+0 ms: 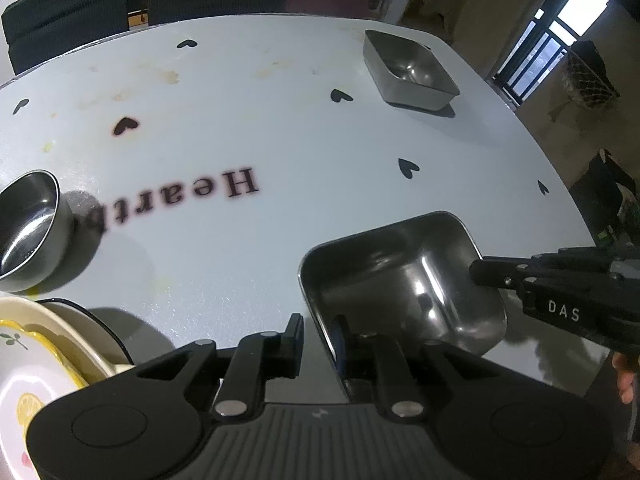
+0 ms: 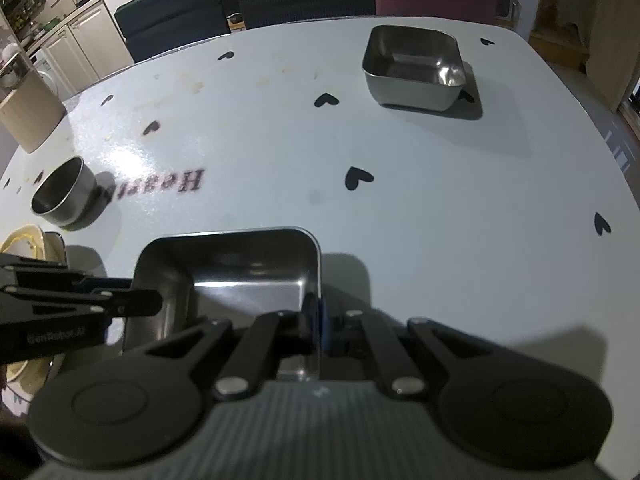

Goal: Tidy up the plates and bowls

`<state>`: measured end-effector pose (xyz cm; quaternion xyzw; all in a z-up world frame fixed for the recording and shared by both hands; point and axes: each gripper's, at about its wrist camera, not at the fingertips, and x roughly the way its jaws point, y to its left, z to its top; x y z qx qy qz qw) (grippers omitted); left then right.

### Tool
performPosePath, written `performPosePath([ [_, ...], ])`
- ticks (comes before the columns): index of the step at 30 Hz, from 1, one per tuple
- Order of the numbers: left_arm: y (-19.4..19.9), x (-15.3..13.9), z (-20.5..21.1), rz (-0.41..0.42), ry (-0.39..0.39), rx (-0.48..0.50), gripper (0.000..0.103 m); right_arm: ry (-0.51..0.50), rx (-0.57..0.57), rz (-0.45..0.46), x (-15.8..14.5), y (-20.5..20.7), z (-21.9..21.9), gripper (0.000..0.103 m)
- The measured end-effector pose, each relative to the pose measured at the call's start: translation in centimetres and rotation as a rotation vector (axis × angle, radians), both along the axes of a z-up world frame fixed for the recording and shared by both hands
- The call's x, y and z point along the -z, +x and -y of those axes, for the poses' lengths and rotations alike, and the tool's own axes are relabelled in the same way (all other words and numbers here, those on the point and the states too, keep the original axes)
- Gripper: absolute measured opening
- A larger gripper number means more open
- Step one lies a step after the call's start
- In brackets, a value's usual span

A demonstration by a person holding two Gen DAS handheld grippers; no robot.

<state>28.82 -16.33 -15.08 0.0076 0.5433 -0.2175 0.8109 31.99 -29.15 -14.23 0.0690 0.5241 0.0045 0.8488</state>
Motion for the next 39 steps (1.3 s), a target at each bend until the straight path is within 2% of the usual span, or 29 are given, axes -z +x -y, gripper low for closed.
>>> performPosePath([
  [7,-0.9,-1.2,-0.3,0.022,-0.023,0.003,0.025,-0.007,-0.005,0.028,-1.3,-1.1,-0.2,0.006],
  [9,-1.2,-1.6,-0.5,0.029,-0.038,0.005,0.031,-0.011,-0.015,0.045,-2.0,-1.7,-0.4,0.009],
  [11,-1.5,-2.1,-0.8,0.043,-0.051,0.006,0.037,-0.007,-0.02,0.072,-2.7,-2.2,-0.3,0.024],
  [13,-1.8,-2.7,-0.9,0.066,-0.058,0.009,0.044,-0.005,-0.017,0.105,-3.5,-2.7,-0.1,0.048],
  [16,-2.0,-3.5,-1.2,0.105,-0.073,0.011,0.069,-0.001,-0.006,0.152,-4.5,-3.4,0.2,0.072],
  [17,-2.1,-3.7,-1.2,0.125,-0.077,0.009,0.083,-0.002,0.001,0.169,-4.8,-3.6,0.4,0.075],
  [18,-2.1,-4.0,-1.3,0.146,-0.079,0.007,0.091,-0.003,0.011,0.185,-5.0,-3.6,0.5,0.079],
  [21,-1.9,-4.6,-1.3,0.198,-0.078,0.002,0.101,0.0,0.066,0.234,-5.5,-3.6,1.4,0.09],
  [24,-1.4,-5.0,-1.4,0.218,-0.086,-0.003,0.103,0.006,0.161,0.291,-5.5,-3.2,2.5,0.103],
  [30,-0.5,-5.0,-1.2,0.251,-0.084,0.024,0.103,0.04,0.356,0.357,-4.5,-0.3,5.4,0.103],
  [34,0.4,-4.7,-1.4,0.272,-0.097,0.028,0.103,0.116,0.504,0.372,-3.4,2.8,7.5,0.103],
  [39,1.6,-4.3,-2.1,0.283,-0.129,0.016,0.103,0.24,0.664,0.349,-1.5,6.7,9.4,0.103],
])
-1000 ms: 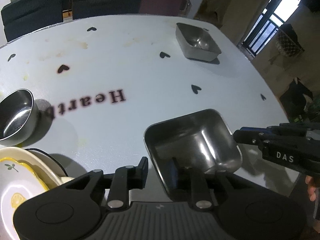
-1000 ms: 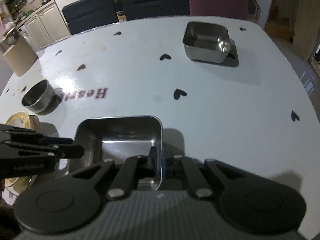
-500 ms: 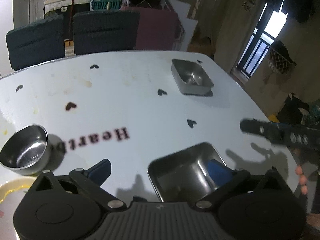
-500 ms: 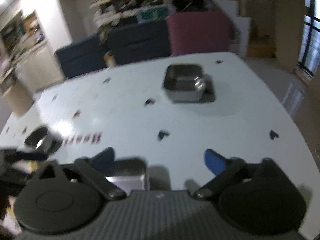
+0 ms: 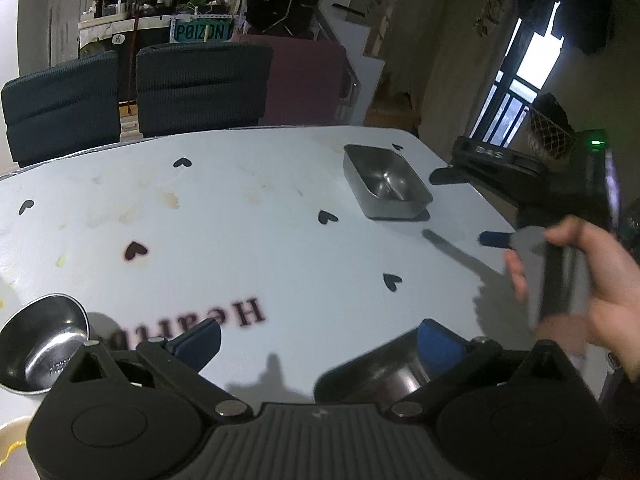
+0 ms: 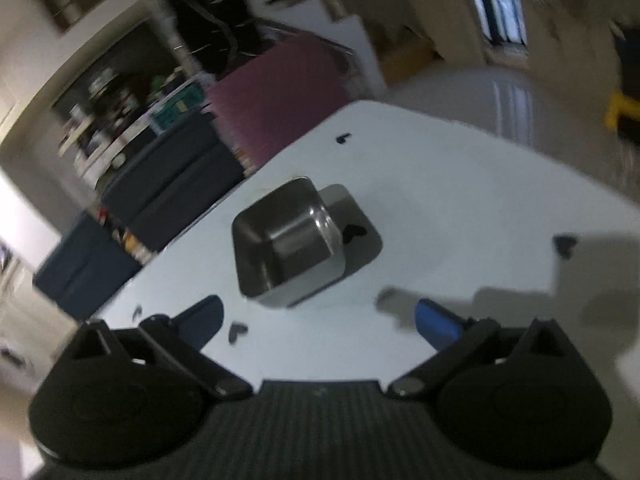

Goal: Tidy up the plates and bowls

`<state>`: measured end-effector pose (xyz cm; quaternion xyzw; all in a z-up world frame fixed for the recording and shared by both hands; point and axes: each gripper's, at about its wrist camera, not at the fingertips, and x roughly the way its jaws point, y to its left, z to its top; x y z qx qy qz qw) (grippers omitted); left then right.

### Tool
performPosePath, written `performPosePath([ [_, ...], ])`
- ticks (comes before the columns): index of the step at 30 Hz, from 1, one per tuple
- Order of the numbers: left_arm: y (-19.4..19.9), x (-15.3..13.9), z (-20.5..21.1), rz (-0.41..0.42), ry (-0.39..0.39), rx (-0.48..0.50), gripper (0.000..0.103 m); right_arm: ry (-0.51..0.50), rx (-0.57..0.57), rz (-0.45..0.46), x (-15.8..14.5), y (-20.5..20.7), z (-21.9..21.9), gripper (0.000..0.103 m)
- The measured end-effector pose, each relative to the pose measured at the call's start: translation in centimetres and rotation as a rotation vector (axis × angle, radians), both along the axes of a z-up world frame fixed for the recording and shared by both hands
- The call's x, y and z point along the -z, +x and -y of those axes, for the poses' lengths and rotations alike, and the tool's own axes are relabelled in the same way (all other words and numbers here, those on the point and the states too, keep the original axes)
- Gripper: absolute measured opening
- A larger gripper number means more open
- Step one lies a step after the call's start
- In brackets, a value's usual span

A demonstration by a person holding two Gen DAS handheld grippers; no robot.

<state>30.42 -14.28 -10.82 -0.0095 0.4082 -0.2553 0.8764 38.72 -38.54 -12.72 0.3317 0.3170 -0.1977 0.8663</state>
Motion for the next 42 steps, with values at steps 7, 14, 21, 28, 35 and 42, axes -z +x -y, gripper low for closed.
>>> performPosePath([
  [7,1.5,0.9,-1.0,-0.022,-0.033,-0.007,0.103,0.118,0.069,-0.008,2.0,5.2,1.2,0.079],
  [14,2.5,2.1,-1.3,-0.045,-0.025,-0.006,0.103,0.165,0.101,-0.02,3.1,7.4,0.6,0.064],
  [21,3.2,3.0,-1.5,-0.068,-0.004,-0.023,0.103,0.151,0.061,-0.08,4.4,8.1,-0.2,0.049],
  [28,3.2,2.6,-1.5,-0.053,-0.009,-0.035,0.103,0.119,0.027,-0.084,3.6,6.7,0.3,0.027],
  [35,3.3,2.0,-1.4,-0.027,-0.037,-0.06,0.103,0.018,-0.141,-0.121,3.2,6.7,-0.4,0.007],
  [42,5.2,1.9,-2.3,-0.029,-0.096,-0.139,0.082,-0.043,-0.425,-0.167,2.9,6.3,-3.5,0.005],
])
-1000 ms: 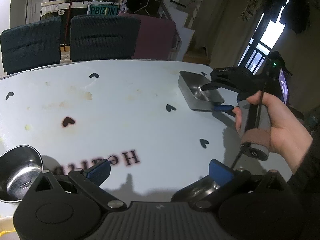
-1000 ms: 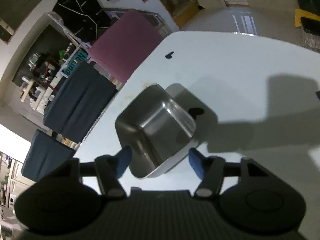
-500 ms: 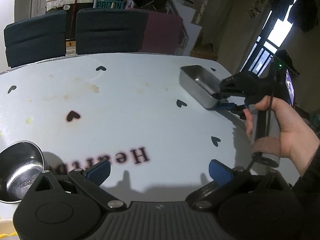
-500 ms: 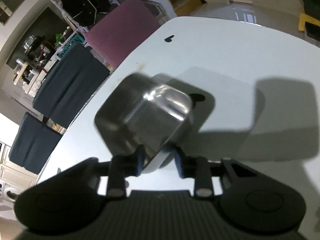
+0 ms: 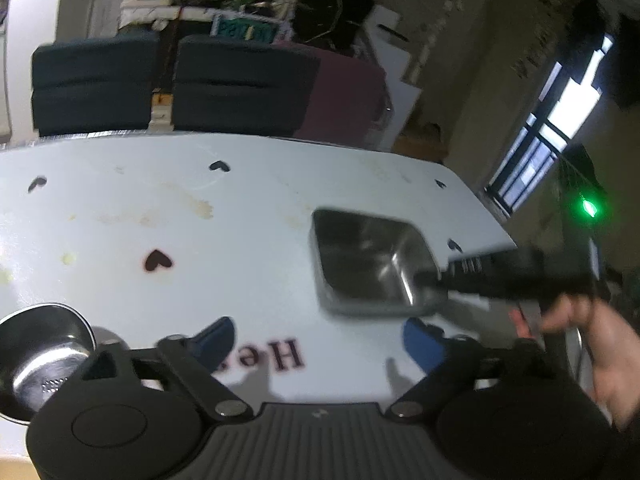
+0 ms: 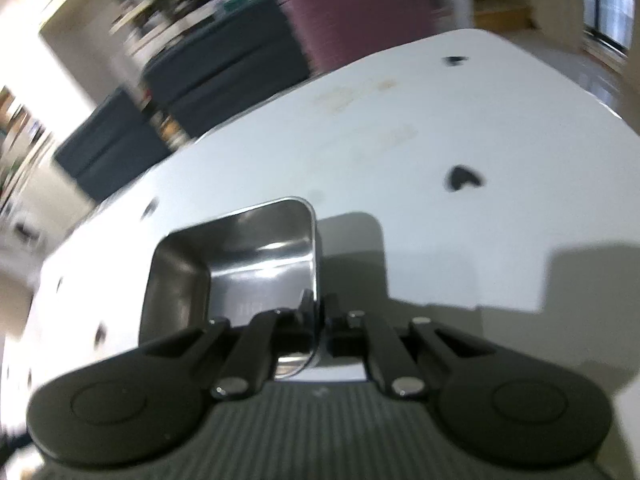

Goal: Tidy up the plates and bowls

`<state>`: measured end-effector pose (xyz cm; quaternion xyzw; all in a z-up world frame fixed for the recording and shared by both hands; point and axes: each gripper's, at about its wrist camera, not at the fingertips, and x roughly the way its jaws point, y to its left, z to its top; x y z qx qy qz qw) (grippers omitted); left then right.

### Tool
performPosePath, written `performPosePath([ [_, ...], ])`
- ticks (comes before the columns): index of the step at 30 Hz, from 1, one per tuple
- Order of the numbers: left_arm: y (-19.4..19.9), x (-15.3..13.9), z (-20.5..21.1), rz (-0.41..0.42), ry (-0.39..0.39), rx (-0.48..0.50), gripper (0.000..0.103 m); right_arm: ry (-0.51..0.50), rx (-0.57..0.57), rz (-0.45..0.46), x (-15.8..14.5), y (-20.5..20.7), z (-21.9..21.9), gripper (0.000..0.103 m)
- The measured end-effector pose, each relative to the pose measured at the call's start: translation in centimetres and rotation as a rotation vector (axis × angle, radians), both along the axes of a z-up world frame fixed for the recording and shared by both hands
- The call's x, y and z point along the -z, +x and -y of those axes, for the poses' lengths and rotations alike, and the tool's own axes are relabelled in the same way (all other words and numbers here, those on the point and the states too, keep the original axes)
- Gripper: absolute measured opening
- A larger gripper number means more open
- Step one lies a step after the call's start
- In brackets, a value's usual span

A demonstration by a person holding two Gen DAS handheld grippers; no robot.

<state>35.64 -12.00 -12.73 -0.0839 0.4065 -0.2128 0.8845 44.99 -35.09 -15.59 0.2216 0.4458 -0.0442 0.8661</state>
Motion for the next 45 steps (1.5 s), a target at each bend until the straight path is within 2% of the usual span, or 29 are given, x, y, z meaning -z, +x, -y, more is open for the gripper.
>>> performPosePath([
  [2,1.1,0.5,-0.2,-0.023,-0.018,-0.032,0.075,-0.002,-0.069,-0.011,0.0,-0.3,-1.0,0.005],
  [5,2.3,1.2,-0.1,-0.039,0.0,-0.058,0.06,-0.023,-0.167,-0.025,-0.3,-0.6,-2.9,0.005],
  [8,2.8,2.2,0.0,-0.074,0.029,-0.076,0.054,-0.026,-0.214,-0.036,-0.5,-1.1,-4.2,0.005],
  [10,3.0,2.6,0.0,-0.092,0.038,-0.079,0.044,-0.037,-0.232,-0.038,-0.6,-1.2,-4.6,0.004],
  [12,3.2,2.9,0.1,-0.102,0.05,-0.084,0.024,-0.05,-0.245,-0.038,-0.7,-1.4,-4.9,0.004],
  [13,3.3,3.1,0.1,-0.104,0.057,-0.085,0.018,-0.051,-0.247,-0.04,-0.5,0.0,-4.9,0.004],
  [14,3.4,3.2,0.1,-0.107,0.063,-0.086,0.014,-0.051,-0.248,-0.039,-0.5,-0.3,-5.0,0.004],
  [22,3.2,2.9,0.0,-0.105,0.065,-0.09,0.009,-0.073,-0.258,-0.033,-0.4,-0.6,-5.7,0.004],
  [27,2.1,0.3,-0.1,-0.029,0.043,-0.096,0.009,-0.084,-0.252,0.004,-1.5,-1.7,-5.9,0.004],
  [36,-2.4,-4.7,-0.6,0.068,-0.003,-0.093,0.009,-0.084,-0.234,0.138,-6.3,-6.2,-6.0,0.004],
  [45,-8.1,-7.7,-1.4,0.112,-0.043,-0.08,0.009,-0.124,-0.197,0.216,-10.6,-12.6,-7.1,0.004],
])
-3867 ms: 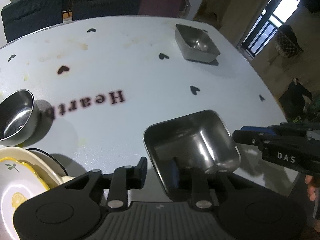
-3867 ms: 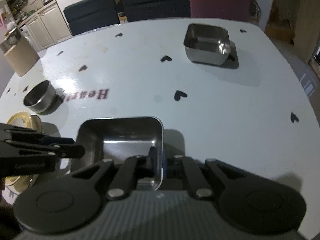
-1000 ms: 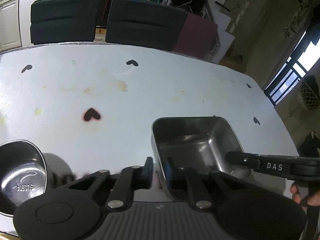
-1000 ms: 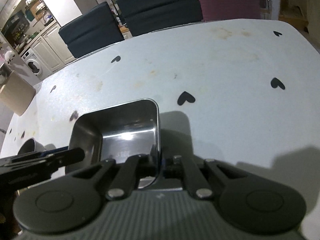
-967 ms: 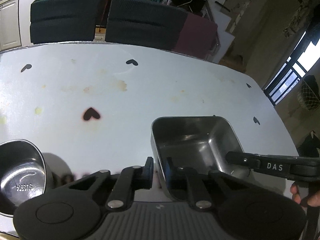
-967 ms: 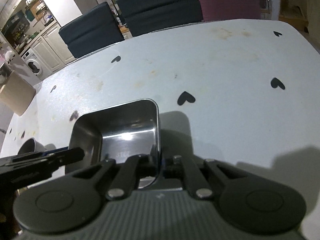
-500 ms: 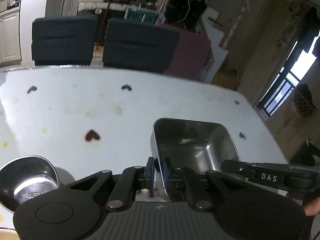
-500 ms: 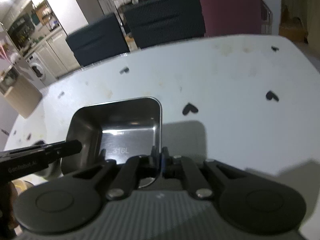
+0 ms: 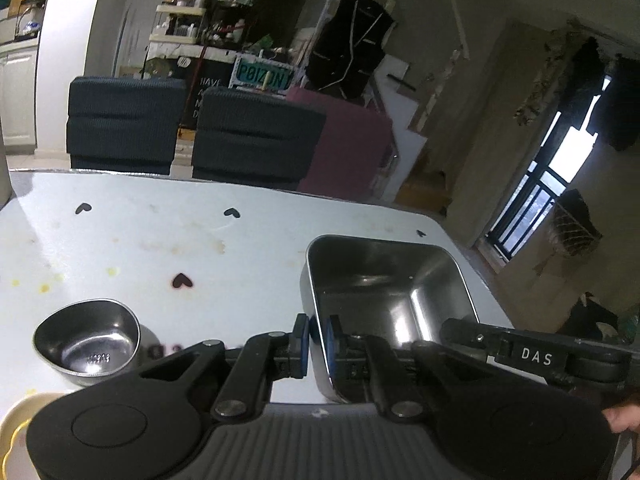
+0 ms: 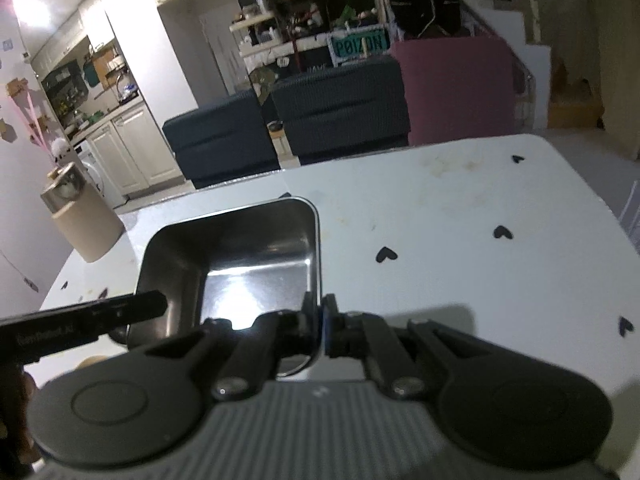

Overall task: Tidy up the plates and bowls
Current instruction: 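Carry the square steel bowl with both grippers beside the plate stack, then lower the square steel bowl onto the table with both grippers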

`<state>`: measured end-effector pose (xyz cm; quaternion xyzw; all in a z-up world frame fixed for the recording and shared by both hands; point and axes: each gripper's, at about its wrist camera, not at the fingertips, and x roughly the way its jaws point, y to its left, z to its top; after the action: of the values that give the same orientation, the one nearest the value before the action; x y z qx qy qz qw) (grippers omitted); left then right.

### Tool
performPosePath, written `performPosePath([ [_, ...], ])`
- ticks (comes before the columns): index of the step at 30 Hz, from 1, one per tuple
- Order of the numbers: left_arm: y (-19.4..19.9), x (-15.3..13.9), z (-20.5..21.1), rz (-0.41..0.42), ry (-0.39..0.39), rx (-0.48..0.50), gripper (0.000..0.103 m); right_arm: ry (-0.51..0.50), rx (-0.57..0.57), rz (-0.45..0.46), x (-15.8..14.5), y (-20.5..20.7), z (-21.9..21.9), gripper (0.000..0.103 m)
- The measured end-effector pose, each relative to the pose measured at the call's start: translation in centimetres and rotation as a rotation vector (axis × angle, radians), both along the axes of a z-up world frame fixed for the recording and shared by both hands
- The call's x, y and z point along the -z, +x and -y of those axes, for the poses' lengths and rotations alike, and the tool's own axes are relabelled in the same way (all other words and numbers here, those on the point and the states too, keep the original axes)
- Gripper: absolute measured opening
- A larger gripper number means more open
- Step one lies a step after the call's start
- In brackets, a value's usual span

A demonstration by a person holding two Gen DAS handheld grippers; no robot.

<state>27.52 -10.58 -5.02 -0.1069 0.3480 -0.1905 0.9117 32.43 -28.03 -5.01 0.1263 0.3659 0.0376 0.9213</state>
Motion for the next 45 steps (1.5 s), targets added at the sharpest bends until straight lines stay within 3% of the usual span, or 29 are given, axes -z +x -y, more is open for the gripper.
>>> performPosePath([
  [9,-4.5,0.4,0.6,-0.004,0.02,0.046,0.01,-0.033,0.054,0.035,-0.5,-5.5,-0.5,0.004],
  [16,-5.6,1.4,1.1,-0.029,0.051,0.079,0.01,-0.1,0.05,0.036,-0.3,-7.2,-1.1,0.004],
  [23,-5.4,3.0,1.2,-0.09,0.087,0.103,0.01,-0.168,0.019,0.011,-0.1,-6.9,-1.6,0.004],
  [32,-4.1,5.3,2.2,-0.178,0.138,0.119,0.01,-0.22,-0.003,-0.101,2.0,-4.8,-2.1,0.004],
  [45,-3.3,7.3,4.0,-0.209,0.208,0.158,0.01,-0.244,0.005,-0.147,3.0,-4.4,-2.1,0.006],
])
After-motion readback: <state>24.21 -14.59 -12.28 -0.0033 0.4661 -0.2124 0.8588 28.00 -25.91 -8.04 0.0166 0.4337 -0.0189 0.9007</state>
